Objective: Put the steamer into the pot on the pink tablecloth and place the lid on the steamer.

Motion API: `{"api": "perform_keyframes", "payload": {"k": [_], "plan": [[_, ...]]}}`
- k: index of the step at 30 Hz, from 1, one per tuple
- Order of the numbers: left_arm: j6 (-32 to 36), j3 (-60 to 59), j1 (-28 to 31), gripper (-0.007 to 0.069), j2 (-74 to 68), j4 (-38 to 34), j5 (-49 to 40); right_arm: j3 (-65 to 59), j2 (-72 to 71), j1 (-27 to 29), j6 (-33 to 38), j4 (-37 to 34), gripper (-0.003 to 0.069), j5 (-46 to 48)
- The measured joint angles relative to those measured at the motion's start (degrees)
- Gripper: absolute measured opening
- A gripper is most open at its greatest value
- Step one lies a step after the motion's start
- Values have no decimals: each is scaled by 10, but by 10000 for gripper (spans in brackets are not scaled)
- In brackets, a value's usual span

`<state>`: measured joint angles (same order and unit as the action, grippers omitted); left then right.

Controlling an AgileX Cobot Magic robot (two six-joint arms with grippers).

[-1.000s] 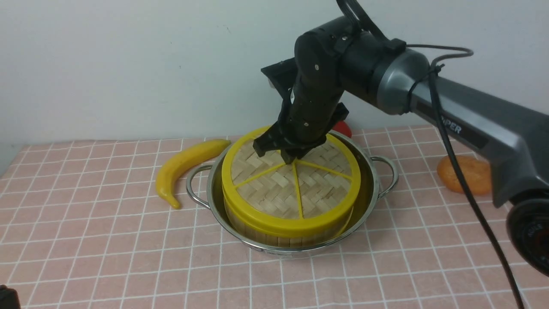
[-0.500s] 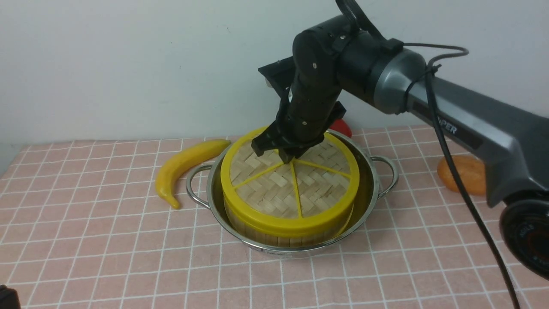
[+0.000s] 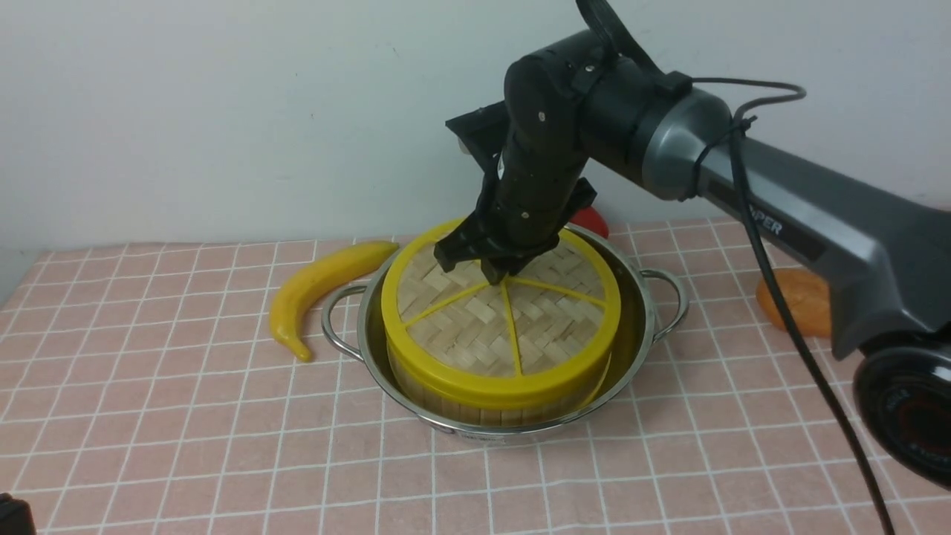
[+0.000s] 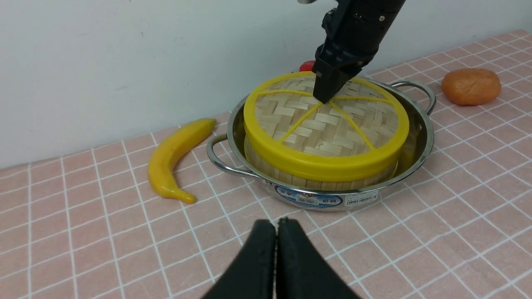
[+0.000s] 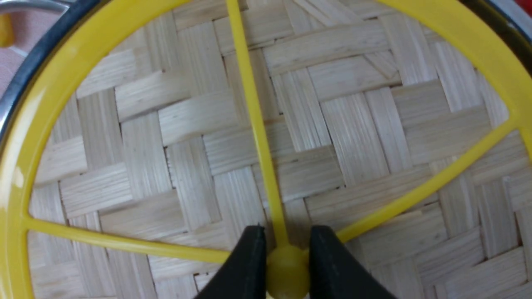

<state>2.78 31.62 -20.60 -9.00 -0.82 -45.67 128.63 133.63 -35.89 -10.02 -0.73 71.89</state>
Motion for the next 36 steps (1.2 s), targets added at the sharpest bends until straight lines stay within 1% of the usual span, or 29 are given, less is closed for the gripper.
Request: {"api": "perform_keyframes", "payload": {"k": [2, 4, 7, 12, 13, 14, 15, 17, 19, 20, 21, 22, 24, 25, 26, 27, 28, 29, 30, 31, 32, 34, 35, 36], "plan": [[0, 0, 0, 1, 0, 0, 0, 7, 1, 0, 0, 0, 146, 2], [0, 0, 0, 1, 0, 0, 0, 15, 2, 0, 0, 0, 162, 5], [0, 0, 0, 12, 0, 0, 0, 36, 5, 0, -1, -6, 226, -2], [0, 0, 0, 22, 0, 0, 0, 77, -47, 0, -1, -31, 376, -10], [0, 0, 0, 22, 0, 0, 0, 78, -56, 0, -1, -33, 380, -11], [0, 0, 0, 22, 0, 0, 0, 82, -96, 0, -1, -33, 411, -14], [0, 0, 0, 22, 0, 0, 0, 82, -102, 0, 0, -33, 414, -13], [0, 0, 0, 33, 0, 0, 0, 85, -175, 0, 0, -33, 428, -16], [0, 0, 0, 41, 0, -1, 0, 77, -237, 0, 0, -32, 404, -17], [0, 0, 0, 41, 0, -1, 0, 75, -244, 0, 0, -32, 400, -18], [0, 0, 0, 46, 0, -1, 0, 53, -294, 0, 1, -27, 358, -21], [0, 0, 0, 52, 0, -1, 0, 15, -350, 0, 1, -14, 300, -23], [0, 0, 0, 55, 0, -1, 0, -38, -410, 0, 1, 3, 230, -25], [0, 0, 0, 57, 0, -1, 0, -105, -474, 0, 0, 20, 154, -25], [0, 0, 0, 62, 0, -1, 0, -161, -520, 0, -2, 35, 101, -25], [0, 0, 0, 64, 0, -1, 0, -209, -547, 0, -5, 46, 69, -26], [0, 0, 0, 64, 0, -1, 0, -275, -599, 0, -14, 60, 17, -35], [0, 0, 0, 64, 0, -1, 0, -358, -649, 0, -28, 70, -7, -69], [0, 0, 0, 68, 0, -1, 0, -414, -673, 0, -39, 76, -13, -95], [0, 0, 0, 70, 0, -1, 0, -429, -689, 0, -41, 77, -13, -115], [0, 0, 0, 75, 0, -1, 0, -526, -741, 0, -60, 88, -15, -194], [0, 0, 0, 75, 0, -1, 0, -643, -799, 0, -89, 106, -15, -303], [0, 0, 0, 81, 0, -1, 0, -732, -836, 0, -104, 122, -15, -382], [0, 0, 0, 83, 0, -1, 0, -761, -854, 0, -109, 131, -15, -423]]}}
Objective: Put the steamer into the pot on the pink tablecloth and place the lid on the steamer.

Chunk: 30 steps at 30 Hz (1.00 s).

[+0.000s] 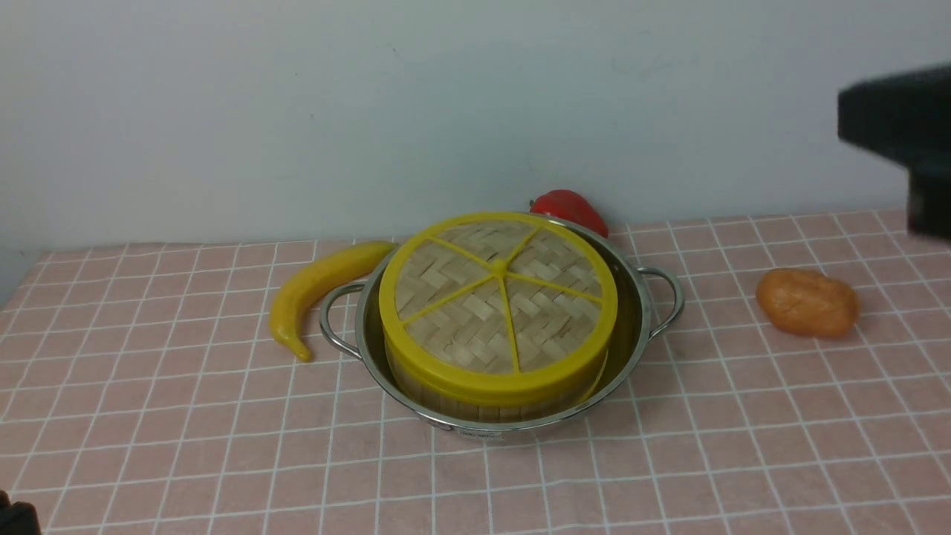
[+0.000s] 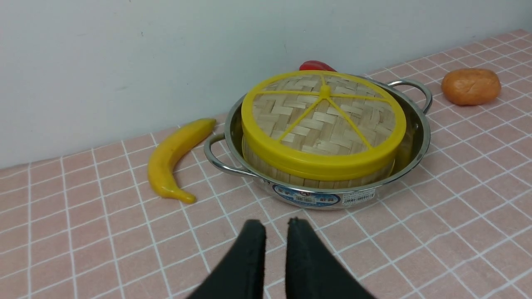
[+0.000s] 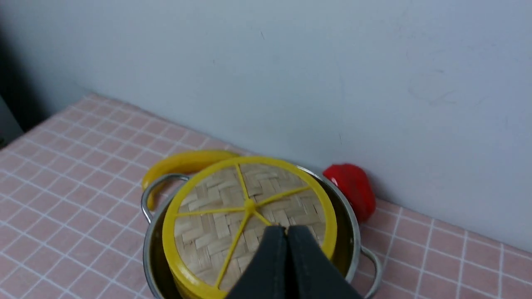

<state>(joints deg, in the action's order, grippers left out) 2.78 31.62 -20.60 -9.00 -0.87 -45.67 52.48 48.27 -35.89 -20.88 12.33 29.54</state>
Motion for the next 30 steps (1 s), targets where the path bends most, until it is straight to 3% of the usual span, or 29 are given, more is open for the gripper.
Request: {"api": "perform_keyframes", "payload": {"k": [8, 17, 30], "plan": [[0, 0, 0, 94, 0, 0, 0, -222, -97, 0, -12, 43, -4, -270], [0, 0, 0, 106, 0, 0, 0, -320, -115, 8, -10, 103, 9, -287], [0, 0, 0, 119, 0, 0, 0, -514, -424, 289, -73, 89, 44, -288]]}}
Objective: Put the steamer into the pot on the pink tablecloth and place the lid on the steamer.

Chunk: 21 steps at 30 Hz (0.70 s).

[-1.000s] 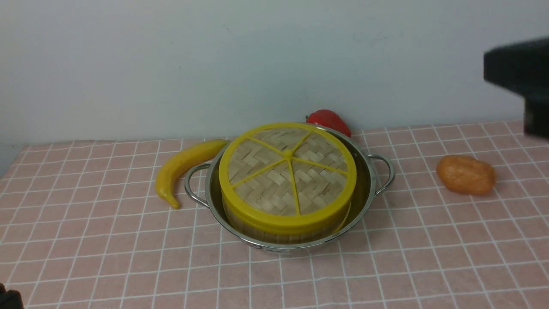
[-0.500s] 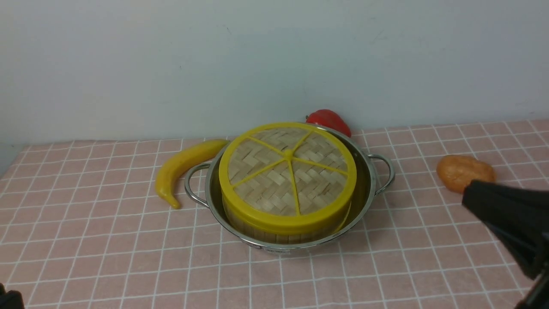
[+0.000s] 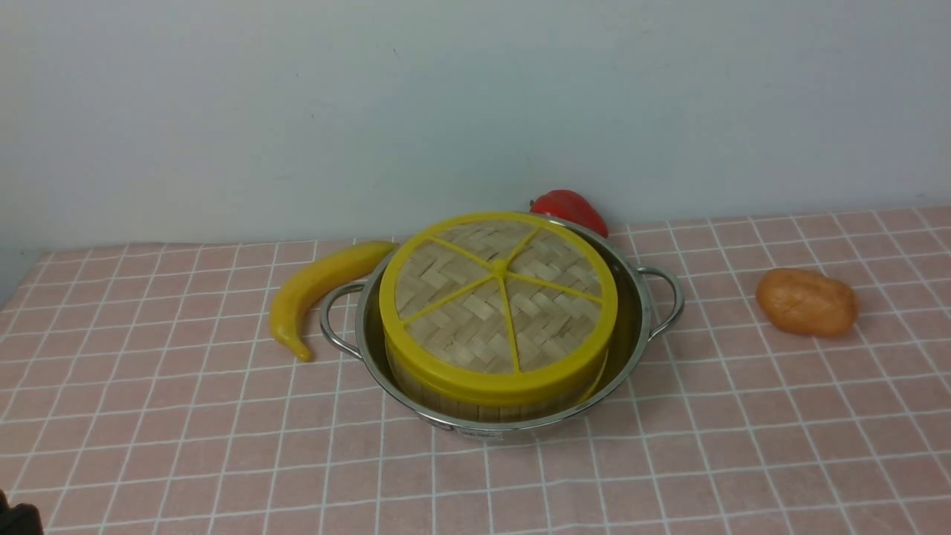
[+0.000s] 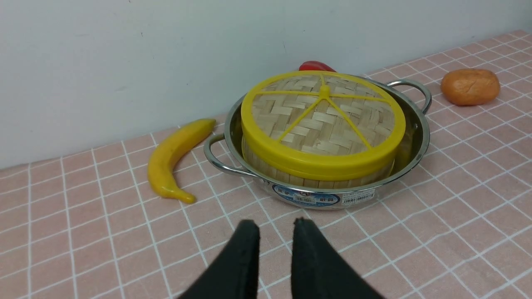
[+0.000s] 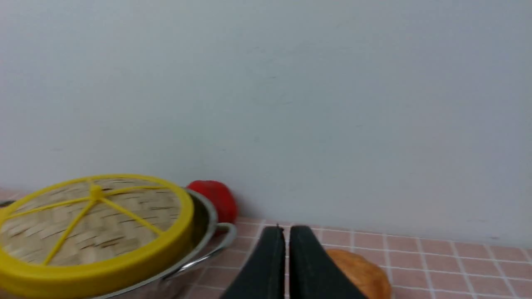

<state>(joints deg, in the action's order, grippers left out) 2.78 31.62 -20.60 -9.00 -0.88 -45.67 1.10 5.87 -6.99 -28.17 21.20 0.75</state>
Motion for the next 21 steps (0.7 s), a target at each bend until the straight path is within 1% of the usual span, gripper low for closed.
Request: {"api": "perform_keyframes", "payload": {"k": [2, 5, 21], "plan": [[0, 0, 0, 128, 0, 0, 0, -14, -35, 33, -7, -1, 50, 3], [0, 0, 0, 128, 0, 0, 0, -15, -55, 54, -12, -1, 55, 12], [0, 0, 0, 155, 0, 0, 0, -15, -57, 55, -14, -1, 91, 23]]}}
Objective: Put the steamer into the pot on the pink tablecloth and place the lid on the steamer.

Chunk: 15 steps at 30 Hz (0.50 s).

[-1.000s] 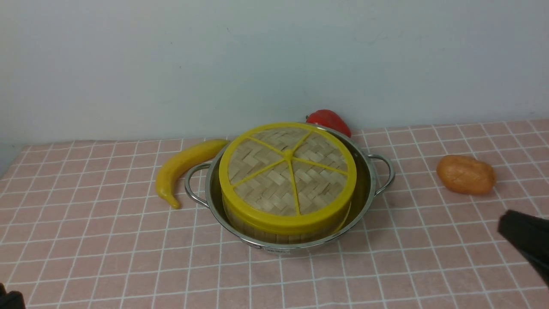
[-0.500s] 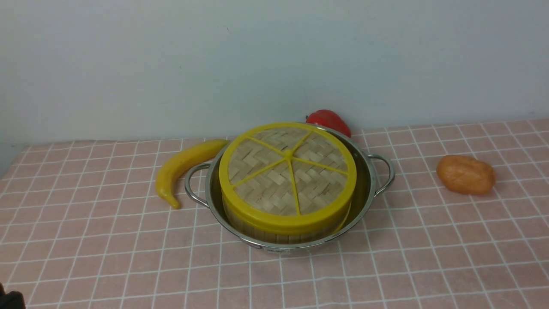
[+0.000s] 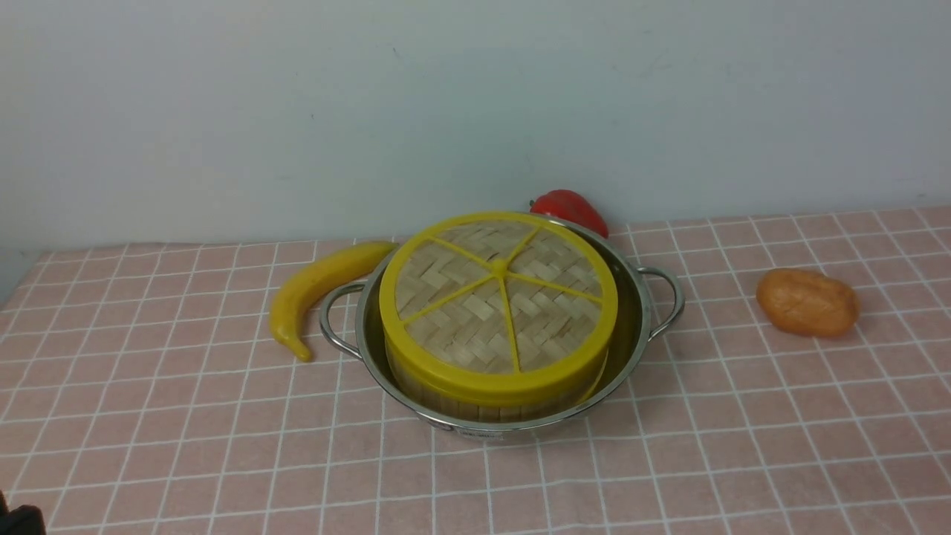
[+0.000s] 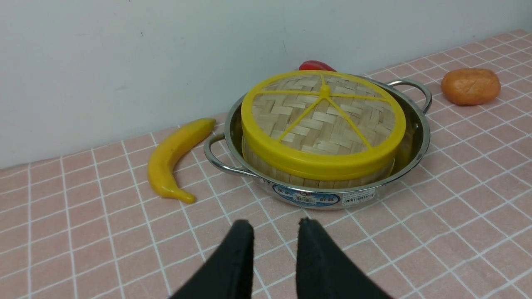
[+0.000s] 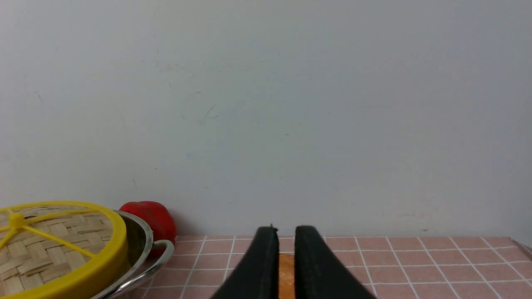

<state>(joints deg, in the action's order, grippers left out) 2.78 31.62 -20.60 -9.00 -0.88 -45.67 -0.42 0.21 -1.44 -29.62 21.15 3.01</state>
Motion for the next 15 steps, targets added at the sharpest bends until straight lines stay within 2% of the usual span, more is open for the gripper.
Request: {"api": "perform_keyframes", "payload": {"k": [9, 12, 13, 15], "plan": [[11, -5, 10, 170, 15, 5, 1, 0, 0, 0, 0, 0, 129, 0], [38, -21, 52, 179, 33, 21, 12, 0, 0, 0, 0, 0, 139, 0], [51, -42, 89, 181, 43, 23, 38, 0, 0, 0, 0, 0, 143, 0], [58, -72, 125, 181, 50, 18, 81, 0, 0, 0, 0, 0, 149, 0]]}}
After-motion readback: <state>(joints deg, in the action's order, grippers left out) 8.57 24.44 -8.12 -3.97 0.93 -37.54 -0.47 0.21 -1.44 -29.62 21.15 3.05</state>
